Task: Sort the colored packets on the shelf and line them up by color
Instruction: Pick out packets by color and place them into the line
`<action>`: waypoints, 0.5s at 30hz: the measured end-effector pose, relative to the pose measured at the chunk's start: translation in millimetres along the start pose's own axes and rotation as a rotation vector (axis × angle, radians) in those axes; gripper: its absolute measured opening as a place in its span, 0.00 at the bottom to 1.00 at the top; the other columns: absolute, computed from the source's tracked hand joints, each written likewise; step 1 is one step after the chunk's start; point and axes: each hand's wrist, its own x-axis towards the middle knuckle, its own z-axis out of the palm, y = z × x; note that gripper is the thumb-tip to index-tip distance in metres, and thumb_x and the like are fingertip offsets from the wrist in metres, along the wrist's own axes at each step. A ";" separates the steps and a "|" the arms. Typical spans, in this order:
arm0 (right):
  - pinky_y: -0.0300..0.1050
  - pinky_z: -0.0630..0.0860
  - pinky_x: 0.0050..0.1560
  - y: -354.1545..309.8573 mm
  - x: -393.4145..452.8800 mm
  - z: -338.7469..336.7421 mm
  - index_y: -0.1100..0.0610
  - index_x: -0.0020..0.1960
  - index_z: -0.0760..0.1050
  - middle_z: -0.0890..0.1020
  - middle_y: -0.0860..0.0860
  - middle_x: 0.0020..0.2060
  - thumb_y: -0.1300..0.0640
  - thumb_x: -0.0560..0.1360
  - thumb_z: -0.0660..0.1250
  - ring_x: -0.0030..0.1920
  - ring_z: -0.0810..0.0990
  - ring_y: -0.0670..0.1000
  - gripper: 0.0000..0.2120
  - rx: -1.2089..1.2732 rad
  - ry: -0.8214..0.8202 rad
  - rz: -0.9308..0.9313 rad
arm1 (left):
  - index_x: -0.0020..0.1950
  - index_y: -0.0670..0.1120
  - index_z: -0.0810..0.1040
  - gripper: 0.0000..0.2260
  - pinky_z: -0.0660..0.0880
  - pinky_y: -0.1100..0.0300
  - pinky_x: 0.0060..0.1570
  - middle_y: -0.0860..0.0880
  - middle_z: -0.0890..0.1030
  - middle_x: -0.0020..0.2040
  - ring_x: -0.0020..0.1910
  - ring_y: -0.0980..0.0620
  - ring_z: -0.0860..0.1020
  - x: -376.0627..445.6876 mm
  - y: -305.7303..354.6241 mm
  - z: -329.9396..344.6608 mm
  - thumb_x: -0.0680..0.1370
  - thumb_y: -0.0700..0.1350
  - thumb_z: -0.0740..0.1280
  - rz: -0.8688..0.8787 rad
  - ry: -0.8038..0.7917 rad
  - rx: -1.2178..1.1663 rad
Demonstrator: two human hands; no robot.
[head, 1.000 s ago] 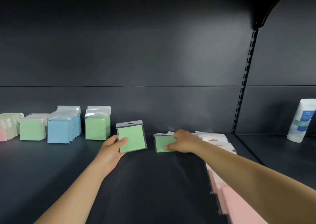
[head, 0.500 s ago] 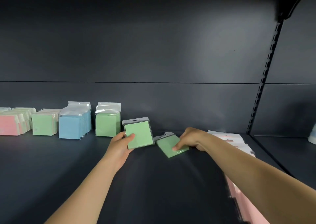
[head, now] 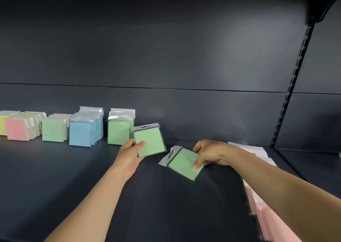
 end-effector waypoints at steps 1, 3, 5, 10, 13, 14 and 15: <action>0.42 0.74 0.48 -0.4 -2.9 -0.7 0.56 0.55 0.69 0.77 0.52 0.45 0.70 0.68 0.72 0.48 0.76 0.51 0.21 -0.010 0.000 -0.014 | 0.61 0.39 0.73 0.11 0.72 0.53 0.56 0.43 0.78 0.59 0.56 0.45 0.77 -0.3 1.3 -0.5 0.80 0.34 0.59 0.008 -0.001 0.007; 0.39 0.74 0.43 -2.5 -8.1 -2.8 0.61 0.58 0.72 0.78 0.55 0.47 0.71 0.71 0.68 0.46 0.76 0.51 0.17 -0.038 -0.002 -0.040 | 0.63 0.39 0.72 0.12 0.72 0.53 0.56 0.43 0.77 0.60 0.58 0.45 0.76 -1.1 2.6 -1.1 0.81 0.34 0.57 0.003 -0.005 0.016; 0.35 0.72 0.35 -4.8 -13.5 -3.0 0.66 0.57 0.74 0.78 0.55 0.43 0.71 0.74 0.62 0.40 0.77 0.48 0.12 -0.045 0.017 -0.059 | 0.63 0.40 0.72 0.13 0.72 0.52 0.57 0.43 0.77 0.60 0.58 0.45 0.76 -4.4 2.3 -0.8 0.81 0.34 0.56 -0.010 -0.018 0.027; 0.40 0.75 0.44 -12.3 -22.2 1.6 0.60 0.43 0.72 0.79 0.55 0.41 0.71 0.77 0.57 0.41 0.78 0.49 0.10 0.359 0.126 -0.104 | 0.62 0.41 0.73 0.12 0.72 0.52 0.56 0.43 0.77 0.60 0.56 0.46 0.77 -9.0 4.2 -5.4 0.81 0.34 0.55 -0.030 -0.027 0.007; 0.44 0.76 0.48 -28.5 -17.9 21.4 0.62 0.48 0.72 0.80 0.56 0.46 0.72 0.78 0.57 0.45 0.79 0.52 0.09 0.677 0.180 -0.172 | 0.55 0.42 0.75 0.10 0.74 0.54 0.54 0.43 0.79 0.58 0.53 0.49 0.79 -11.2 16.4 -16.2 0.81 0.34 0.56 -0.053 -0.108 0.041; 0.44 0.77 0.47 -35.7 -15.1 32.3 0.64 0.51 0.72 0.80 0.57 0.47 0.72 0.78 0.57 0.45 0.79 0.53 0.08 0.757 0.192 -0.184 | 0.55 0.43 0.75 0.10 0.74 0.55 0.53 0.44 0.79 0.57 0.52 0.49 0.79 -12.4 21.9 -20.2 0.81 0.34 0.56 -0.051 -0.148 0.058; 0.43 0.76 0.44 -44.1 -12.6 45.5 0.65 0.54 0.72 0.80 0.57 0.48 0.72 0.78 0.57 0.46 0.79 0.53 0.09 0.808 0.212 -0.191 | 0.55 0.42 0.75 0.11 0.75 0.56 0.52 0.44 0.80 0.56 0.52 0.49 0.79 -13.0 27.7 -25.7 0.81 0.34 0.55 -0.046 -0.196 0.062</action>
